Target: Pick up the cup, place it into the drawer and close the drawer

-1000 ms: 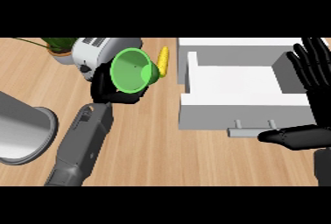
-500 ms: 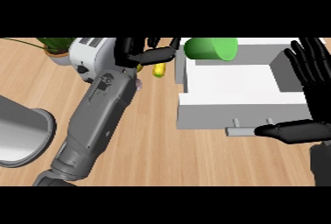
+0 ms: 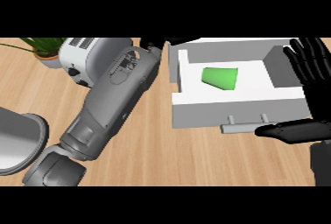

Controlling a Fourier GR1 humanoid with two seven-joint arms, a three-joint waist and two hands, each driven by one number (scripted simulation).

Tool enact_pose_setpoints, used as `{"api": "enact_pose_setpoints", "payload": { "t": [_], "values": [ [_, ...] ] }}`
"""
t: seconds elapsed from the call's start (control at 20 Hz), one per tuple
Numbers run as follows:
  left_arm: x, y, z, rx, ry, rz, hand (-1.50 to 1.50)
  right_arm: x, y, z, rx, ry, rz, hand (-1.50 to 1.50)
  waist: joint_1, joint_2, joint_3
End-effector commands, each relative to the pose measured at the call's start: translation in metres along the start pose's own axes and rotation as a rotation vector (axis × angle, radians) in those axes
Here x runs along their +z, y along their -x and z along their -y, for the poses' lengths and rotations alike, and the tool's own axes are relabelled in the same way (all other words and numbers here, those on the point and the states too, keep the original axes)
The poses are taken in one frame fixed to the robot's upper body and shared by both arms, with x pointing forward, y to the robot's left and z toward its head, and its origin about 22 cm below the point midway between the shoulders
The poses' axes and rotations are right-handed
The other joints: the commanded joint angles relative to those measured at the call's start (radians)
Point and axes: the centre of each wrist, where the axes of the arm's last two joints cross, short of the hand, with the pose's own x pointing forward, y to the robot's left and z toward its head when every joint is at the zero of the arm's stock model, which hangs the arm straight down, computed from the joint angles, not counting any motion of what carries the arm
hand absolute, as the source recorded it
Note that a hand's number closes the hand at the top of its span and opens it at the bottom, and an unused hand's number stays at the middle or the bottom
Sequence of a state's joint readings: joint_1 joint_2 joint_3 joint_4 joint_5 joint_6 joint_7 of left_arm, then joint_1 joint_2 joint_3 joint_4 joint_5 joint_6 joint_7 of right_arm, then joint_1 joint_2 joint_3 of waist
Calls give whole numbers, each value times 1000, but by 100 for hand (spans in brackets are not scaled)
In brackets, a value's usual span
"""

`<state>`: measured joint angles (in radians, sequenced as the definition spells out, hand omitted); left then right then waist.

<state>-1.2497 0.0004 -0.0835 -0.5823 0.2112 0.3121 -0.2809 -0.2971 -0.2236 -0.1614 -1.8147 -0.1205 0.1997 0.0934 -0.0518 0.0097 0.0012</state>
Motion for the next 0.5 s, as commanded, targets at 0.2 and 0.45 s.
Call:
{"api": "enact_pose_setpoints", "payload": {
  "t": [0.2,0.45],
  "values": [
    [2,22,11,-135,29,-164,150,-14,-5,-12,-2,-46,34,-150,-57,16,1],
    [3,29,11,-208,139,-264,150,-13,-2,-21,-34,-62,49,-150,-93,29,2]
  ]
}}
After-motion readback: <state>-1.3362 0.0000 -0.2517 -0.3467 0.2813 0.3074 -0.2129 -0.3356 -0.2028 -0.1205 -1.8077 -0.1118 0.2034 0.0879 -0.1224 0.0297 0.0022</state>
